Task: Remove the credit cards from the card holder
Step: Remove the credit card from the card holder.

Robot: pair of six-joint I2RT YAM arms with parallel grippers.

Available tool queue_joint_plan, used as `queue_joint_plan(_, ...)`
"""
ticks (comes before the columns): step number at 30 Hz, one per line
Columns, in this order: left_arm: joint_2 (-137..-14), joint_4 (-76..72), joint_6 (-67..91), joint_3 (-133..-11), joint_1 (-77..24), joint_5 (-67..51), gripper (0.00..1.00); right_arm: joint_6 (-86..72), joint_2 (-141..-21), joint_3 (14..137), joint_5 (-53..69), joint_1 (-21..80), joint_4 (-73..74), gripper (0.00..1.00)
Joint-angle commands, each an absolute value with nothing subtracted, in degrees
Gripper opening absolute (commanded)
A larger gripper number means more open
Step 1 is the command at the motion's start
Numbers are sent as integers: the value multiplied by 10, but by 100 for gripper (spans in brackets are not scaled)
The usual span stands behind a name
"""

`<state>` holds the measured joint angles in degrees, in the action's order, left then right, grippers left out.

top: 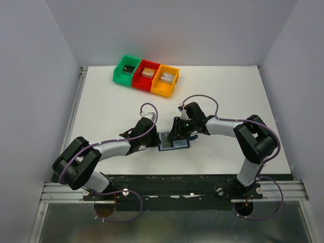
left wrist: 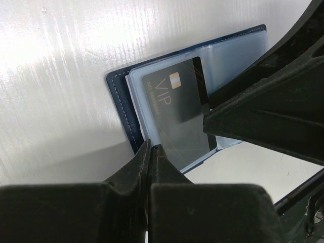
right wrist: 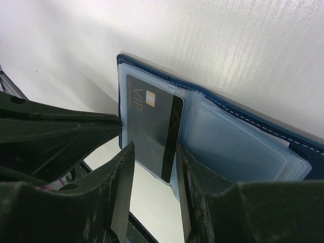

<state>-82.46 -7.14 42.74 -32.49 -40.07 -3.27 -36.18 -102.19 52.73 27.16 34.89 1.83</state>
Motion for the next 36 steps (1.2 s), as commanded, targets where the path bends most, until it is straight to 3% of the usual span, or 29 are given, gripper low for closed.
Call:
queue_joint_plan(1, -838, -60, 430, -342, -398, -18, 3, -358, -1035, 517, 256, 344, 23, 48)
queue_joint_plan(9, -850, -62, 431, -345, -397, -18, 2, -345, -1026, 517, 243, 344, 39, 52)
queue_joint_plan(16, -857, -66, 432, -345, -397, -21, 2, -370, -1030, 499, 278, 344, 6, 46)
queue_joint_plan(36, -860, -71, 429, -343, -397, -28, 1, -469, -1040, 425, 404, 326, -231, 41)
